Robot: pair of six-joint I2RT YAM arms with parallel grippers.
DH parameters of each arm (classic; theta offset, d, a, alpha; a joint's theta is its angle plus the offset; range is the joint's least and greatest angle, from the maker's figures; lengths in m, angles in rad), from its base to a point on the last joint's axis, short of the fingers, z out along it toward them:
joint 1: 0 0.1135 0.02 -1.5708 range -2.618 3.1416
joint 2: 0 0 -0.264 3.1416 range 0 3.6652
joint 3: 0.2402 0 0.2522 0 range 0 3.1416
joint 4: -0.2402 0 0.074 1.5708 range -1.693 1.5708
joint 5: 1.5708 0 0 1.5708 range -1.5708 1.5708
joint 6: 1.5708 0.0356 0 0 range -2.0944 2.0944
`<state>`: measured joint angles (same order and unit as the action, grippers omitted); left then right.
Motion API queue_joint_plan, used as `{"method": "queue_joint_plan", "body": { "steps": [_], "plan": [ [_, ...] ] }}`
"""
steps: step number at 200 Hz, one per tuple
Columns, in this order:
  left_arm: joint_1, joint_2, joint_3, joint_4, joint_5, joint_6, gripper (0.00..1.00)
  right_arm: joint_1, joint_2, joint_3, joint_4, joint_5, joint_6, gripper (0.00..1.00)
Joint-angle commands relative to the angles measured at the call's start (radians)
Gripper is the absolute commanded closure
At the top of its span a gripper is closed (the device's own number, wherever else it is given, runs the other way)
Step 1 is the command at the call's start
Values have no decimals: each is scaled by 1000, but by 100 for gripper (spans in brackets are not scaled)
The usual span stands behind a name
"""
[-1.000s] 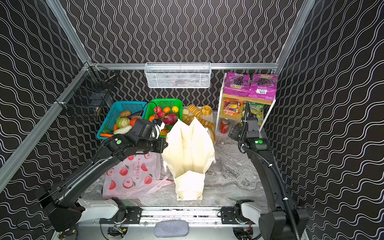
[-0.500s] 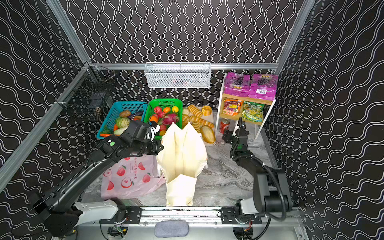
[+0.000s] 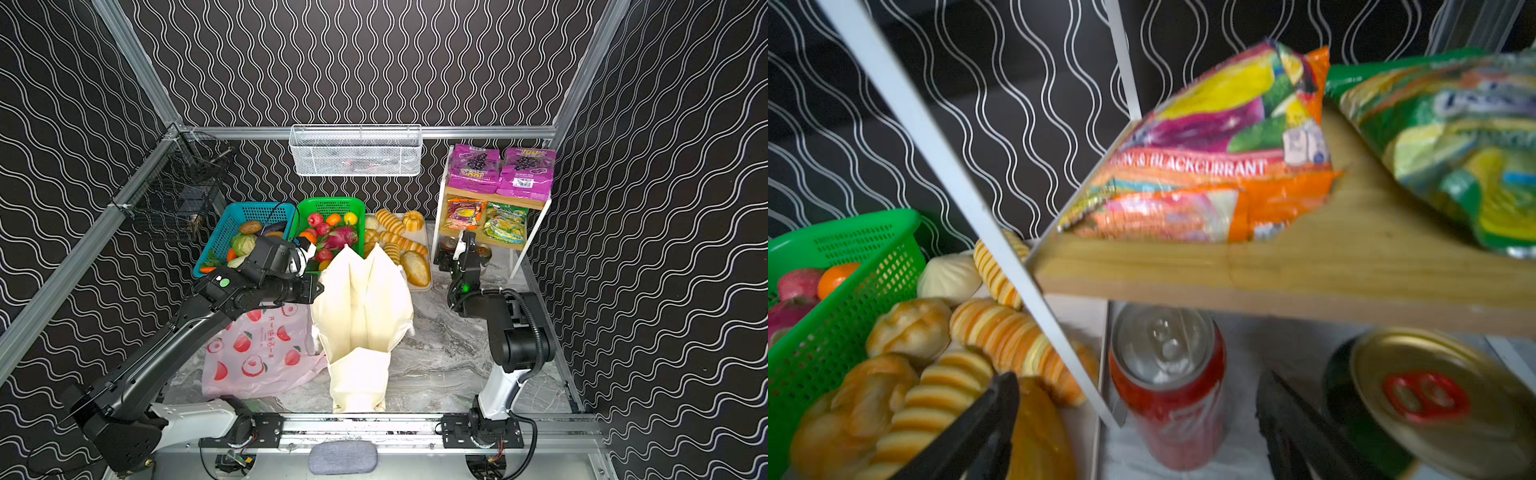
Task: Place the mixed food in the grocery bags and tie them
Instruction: 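Release the bag rim with the right gripper and reach toward the shelf, then lower the right gripper under the shelf toward the red cola can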
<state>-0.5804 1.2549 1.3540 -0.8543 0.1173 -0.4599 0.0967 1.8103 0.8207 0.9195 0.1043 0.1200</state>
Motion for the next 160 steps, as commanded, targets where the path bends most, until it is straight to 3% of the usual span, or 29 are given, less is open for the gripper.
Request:
{"method": "queue_joint_plan", "body": {
  "steps": [1, 20, 49, 88, 160],
  "plan": [
    [15, 8, 10, 27, 27, 38, 89, 1, 35, 52, 44, 51, 40, 10],
    [29, 17, 18, 27, 48, 48, 89, 10, 52, 84, 8, 89, 98, 9],
    [44, 17, 20, 21, 53, 56, 90, 51, 75, 39, 129, 182, 192, 9],
    [66, -1, 12, 9, 64, 63, 89, 67, 130, 35, 165, 297, 170, 9],
    [94, -5, 8, 6, 83, 75, 90, 67, 221, 110, 153, 319, 122, 10]
  ]
}}
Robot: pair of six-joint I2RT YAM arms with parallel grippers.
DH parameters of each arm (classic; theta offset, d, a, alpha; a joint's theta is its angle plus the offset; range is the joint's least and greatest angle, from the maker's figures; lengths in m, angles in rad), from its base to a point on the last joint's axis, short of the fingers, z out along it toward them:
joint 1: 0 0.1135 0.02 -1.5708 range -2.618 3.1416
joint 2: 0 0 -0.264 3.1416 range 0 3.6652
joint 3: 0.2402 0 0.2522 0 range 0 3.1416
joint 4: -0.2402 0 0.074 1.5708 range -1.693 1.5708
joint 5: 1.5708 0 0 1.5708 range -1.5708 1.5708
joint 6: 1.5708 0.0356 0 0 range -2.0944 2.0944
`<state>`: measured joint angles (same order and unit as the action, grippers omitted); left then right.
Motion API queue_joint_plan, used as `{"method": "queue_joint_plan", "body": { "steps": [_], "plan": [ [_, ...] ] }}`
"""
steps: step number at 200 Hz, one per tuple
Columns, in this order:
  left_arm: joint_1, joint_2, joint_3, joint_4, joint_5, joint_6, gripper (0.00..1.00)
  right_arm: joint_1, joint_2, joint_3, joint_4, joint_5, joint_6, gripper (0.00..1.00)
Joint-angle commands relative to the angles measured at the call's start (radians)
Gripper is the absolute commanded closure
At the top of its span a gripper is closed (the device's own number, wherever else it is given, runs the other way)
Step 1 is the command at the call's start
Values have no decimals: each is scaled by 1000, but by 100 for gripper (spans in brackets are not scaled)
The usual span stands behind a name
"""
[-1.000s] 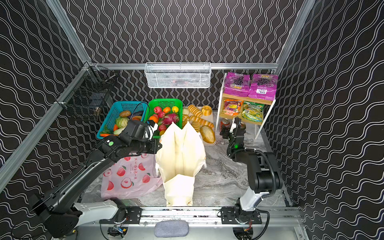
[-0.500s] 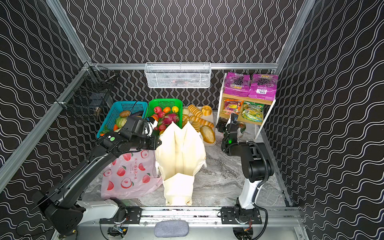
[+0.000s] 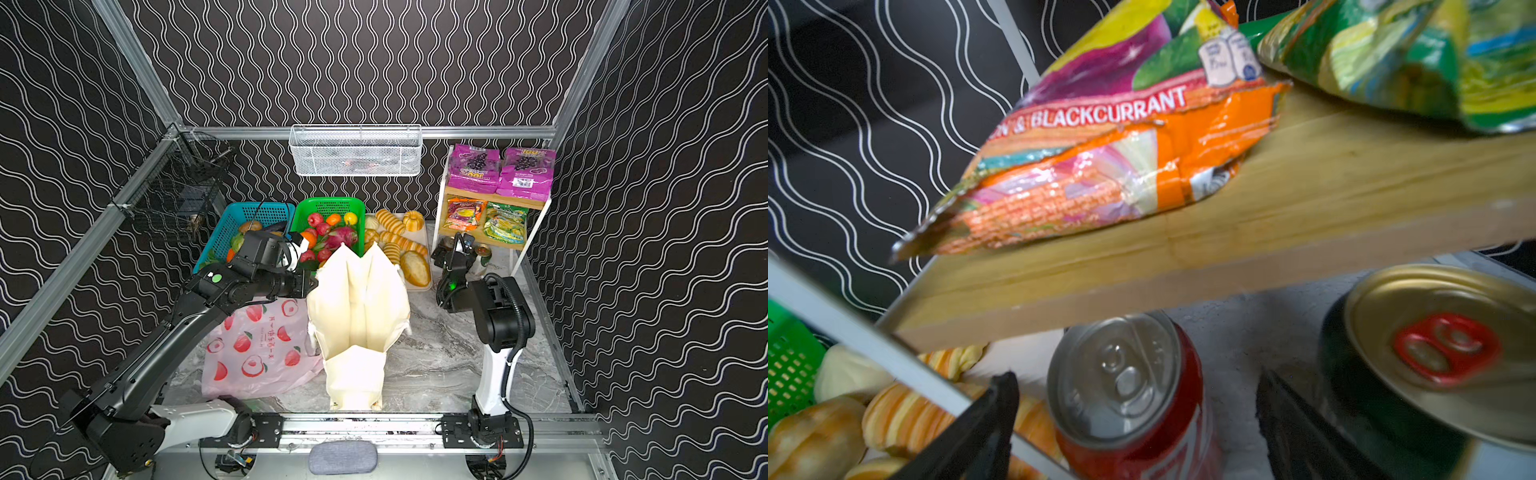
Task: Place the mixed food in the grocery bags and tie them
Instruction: 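Lower the right gripper under the shelf toward the red cola can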
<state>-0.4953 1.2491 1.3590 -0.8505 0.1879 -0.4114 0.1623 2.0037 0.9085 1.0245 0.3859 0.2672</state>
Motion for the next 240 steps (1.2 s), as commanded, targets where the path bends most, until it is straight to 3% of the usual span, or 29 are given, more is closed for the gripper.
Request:
{"method": "queue_joint_plan", "body": {
  "steps": [1, 55, 168, 207, 240],
  "plan": [
    [9, 1, 3, 2, 13, 27, 90, 2, 28, 23, 48, 37, -26, 10],
    [23, 7, 2, 7, 26, 30, 90, 2, 79, 84, 73, 23, -107, 10],
    [38, 7, 3, 7, 42, 34, 91, -4, 124, 184, 14, 46, -119, 17],
    [42, 6, 5, 5, 44, 36, 91, -4, 109, 184, -26, 33, -110, 33],
    [43, 4, 2, 5, 50, 42, 91, -4, 73, 160, -83, 47, -100, 39]
  ]
}}
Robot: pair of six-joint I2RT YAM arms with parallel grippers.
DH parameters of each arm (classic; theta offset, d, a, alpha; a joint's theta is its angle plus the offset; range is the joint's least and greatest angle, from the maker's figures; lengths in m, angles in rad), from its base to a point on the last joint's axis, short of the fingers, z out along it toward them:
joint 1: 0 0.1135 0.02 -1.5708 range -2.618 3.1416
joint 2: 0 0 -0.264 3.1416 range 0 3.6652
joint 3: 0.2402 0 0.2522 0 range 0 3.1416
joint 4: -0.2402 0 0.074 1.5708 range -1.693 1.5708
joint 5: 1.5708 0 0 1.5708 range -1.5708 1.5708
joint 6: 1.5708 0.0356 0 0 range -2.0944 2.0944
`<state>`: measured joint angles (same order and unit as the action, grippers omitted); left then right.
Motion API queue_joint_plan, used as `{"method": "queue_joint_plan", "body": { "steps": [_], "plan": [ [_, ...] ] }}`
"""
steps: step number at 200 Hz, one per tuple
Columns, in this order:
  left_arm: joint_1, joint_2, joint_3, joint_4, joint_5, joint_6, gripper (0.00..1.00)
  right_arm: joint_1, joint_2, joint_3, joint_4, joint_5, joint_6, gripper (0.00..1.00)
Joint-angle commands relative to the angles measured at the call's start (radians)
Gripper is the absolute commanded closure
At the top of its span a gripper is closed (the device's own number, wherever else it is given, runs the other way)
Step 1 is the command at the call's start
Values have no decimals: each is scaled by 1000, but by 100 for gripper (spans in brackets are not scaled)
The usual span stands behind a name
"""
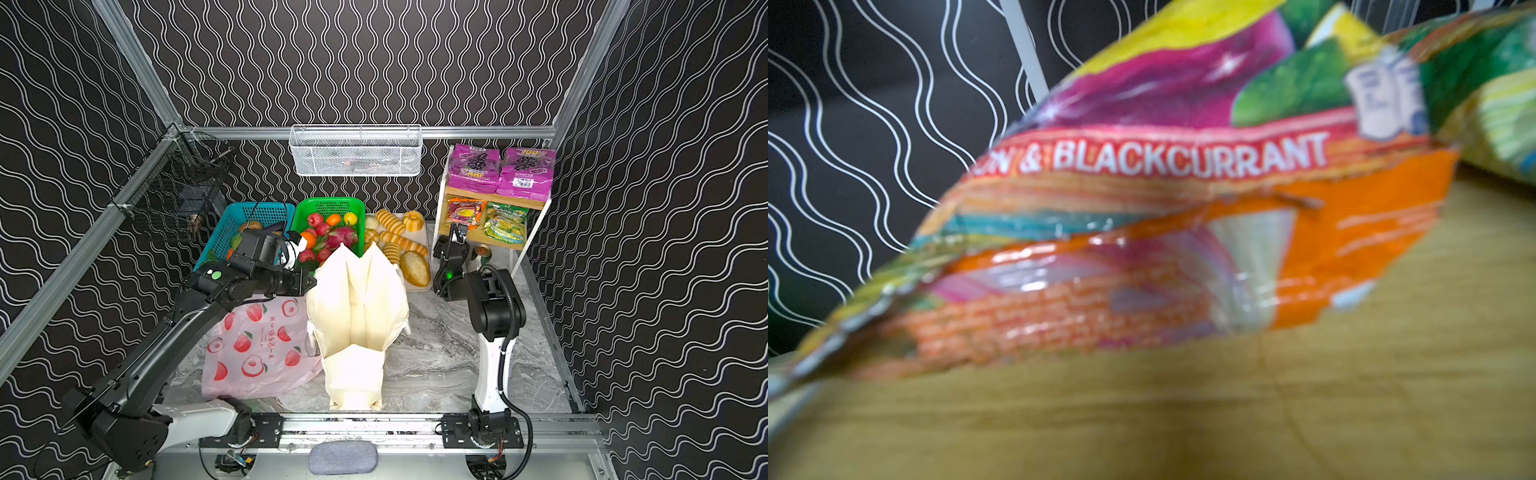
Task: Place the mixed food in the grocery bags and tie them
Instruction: 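Lower the right gripper under the shelf toward the red cola can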
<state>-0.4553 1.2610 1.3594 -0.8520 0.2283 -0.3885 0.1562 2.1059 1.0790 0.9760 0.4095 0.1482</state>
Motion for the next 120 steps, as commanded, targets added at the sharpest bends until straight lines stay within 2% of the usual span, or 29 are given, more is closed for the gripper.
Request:
{"method": "queue_joint_plan", "body": {
  "steps": [1, 35, 65, 120],
  "plan": [
    [4, -8, 0, 7, 10, 19, 91, 2, -31, -13, -37, 24, 19, 39],
    [7, -12, -5, 13, 17, 19, 91, 6, -44, -33, -15, 29, 19, 41],
    [8, -19, -3, 5, 7, 25, 91, 19, -48, -11, -97, 16, 67, 42],
    [17, -15, 0, 2, 20, 32, 92, 69, -95, -45, -155, 140, 108, 42]
  ]
}}
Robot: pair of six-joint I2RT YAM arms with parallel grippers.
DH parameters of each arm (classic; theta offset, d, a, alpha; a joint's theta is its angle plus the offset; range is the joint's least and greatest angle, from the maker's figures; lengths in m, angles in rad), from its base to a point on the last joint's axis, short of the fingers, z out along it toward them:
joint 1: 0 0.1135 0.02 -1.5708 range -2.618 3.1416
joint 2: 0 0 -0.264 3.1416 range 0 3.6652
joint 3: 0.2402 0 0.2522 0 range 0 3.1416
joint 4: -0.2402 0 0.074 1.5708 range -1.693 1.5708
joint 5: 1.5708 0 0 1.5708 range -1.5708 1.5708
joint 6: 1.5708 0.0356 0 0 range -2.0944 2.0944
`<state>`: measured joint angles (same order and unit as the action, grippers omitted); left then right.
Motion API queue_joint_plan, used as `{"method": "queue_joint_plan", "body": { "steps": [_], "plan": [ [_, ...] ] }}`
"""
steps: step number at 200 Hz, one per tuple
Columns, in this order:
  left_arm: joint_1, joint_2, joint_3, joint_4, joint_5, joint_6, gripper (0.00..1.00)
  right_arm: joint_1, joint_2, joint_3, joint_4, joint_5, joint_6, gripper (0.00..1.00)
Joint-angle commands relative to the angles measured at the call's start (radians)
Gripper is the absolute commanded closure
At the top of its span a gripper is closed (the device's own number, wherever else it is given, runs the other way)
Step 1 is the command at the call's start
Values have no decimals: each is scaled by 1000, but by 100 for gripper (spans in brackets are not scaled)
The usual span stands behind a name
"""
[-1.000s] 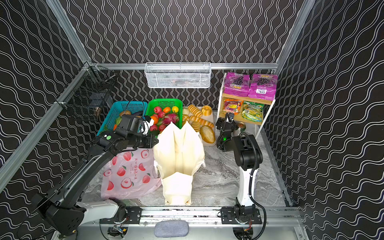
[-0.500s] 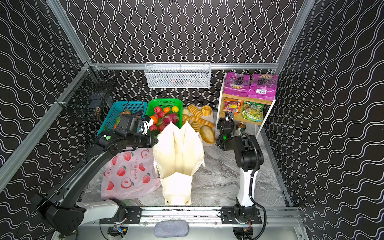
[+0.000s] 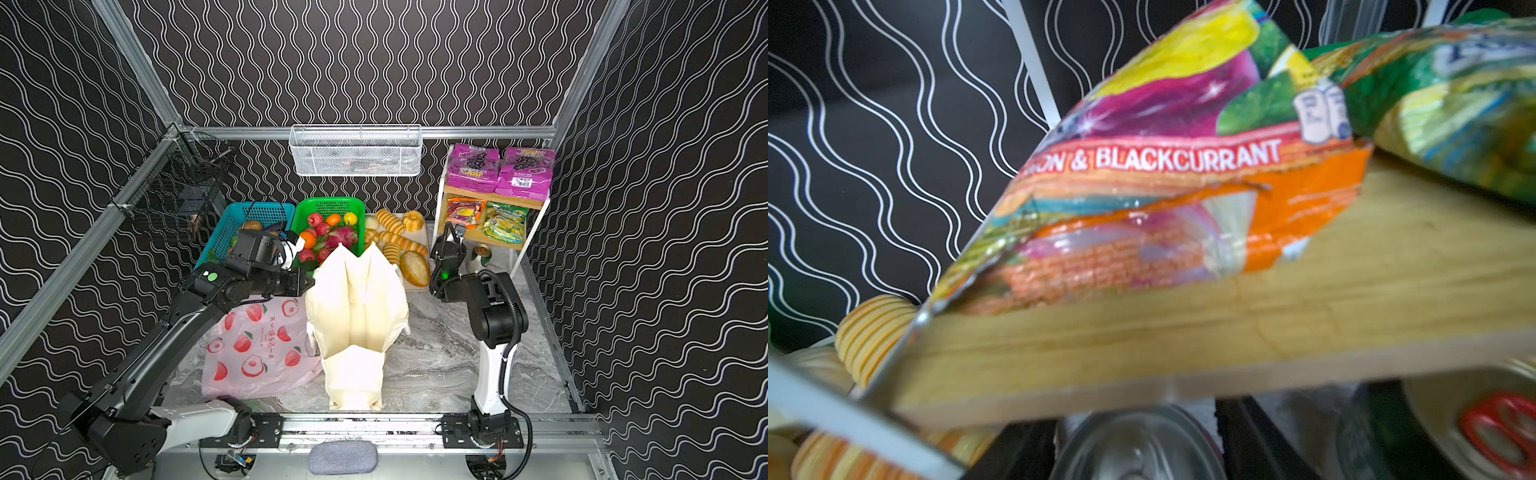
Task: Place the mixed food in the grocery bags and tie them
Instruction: 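Lower the right gripper under the shelf toward the red cola can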
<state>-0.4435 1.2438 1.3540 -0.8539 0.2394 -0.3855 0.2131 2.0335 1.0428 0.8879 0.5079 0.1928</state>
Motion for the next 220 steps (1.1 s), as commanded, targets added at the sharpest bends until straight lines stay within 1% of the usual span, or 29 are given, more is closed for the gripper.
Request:
{"method": "queue_joint_plan", "body": {
  "steps": [1, 24, 37, 57, 69, 87, 107, 138, 156, 184, 220],
  "plan": [
    [6, 2, 5, 4, 8, 29, 92, 12, -23, -7, -72, 43, 65, 42],
    [9, -6, -1, 8, 9, 30, 92, 24, -35, 17, -155, 89, 76, 42],
    [11, -11, -5, 11, 9, 28, 92, 22, -23, 42, -202, 86, 93, 40],
    [15, -11, -7, 11, 14, 28, 91, 19, -2, 86, -252, 72, 90, 30],
    [17, -8, -5, 5, 14, 31, 91, 19, 3, 94, -261, 79, 102, 24],
    [17, -5, -1, 4, 16, 33, 91, 3, 9, 89, -246, 67, 134, 23],
    [22, -1, 4, 6, 21, 36, 91, -10, 25, 92, -228, 47, 142, 21],
    [26, 12, 11, 2, 25, 38, 91, -21, 46, 117, -217, 10, 111, 16],
    [26, 14, 10, 9, 29, 34, 91, -28, 51, 118, -197, -14, 98, 16],
    [28, 21, 13, 9, 34, 34, 91, -44, 62, 135, -204, -50, 97, 21],
    [31, 23, 14, 12, 40, 34, 91, -46, 62, 138, -198, -46, 85, 39]
  ]
}}
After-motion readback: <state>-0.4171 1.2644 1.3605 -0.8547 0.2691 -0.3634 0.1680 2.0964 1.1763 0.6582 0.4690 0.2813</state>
